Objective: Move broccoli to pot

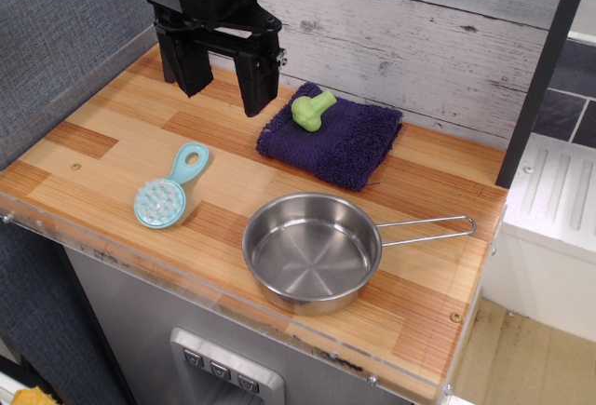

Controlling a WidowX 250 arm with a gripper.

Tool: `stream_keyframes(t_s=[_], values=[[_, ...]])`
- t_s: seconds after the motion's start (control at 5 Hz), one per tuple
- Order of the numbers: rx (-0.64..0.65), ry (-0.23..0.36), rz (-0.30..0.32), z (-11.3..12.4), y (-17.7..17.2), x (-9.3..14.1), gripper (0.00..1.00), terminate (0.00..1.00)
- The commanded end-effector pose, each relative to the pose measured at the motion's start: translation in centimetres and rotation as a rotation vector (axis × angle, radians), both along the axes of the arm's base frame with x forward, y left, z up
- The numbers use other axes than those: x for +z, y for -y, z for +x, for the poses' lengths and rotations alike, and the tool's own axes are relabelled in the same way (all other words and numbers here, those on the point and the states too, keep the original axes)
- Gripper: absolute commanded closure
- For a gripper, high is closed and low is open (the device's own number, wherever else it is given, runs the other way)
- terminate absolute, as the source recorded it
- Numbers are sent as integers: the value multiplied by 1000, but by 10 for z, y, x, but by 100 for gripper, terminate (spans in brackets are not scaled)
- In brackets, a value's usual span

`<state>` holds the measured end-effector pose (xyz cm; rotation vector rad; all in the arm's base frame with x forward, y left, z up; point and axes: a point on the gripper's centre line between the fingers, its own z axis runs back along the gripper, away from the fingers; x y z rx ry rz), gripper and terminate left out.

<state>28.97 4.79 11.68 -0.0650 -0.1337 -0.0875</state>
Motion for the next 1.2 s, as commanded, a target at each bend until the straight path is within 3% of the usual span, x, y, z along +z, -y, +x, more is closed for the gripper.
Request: stream_keyframes(t_s=[0.0,0.2,0.4,1.0], values=[[0,0,0,0,0,0,0,0],[-70,45,35,27,5,-8,0,0],[-84,60,29,46,6,-16,0,0],[-68,16,41,105,13,-67,0,0]])
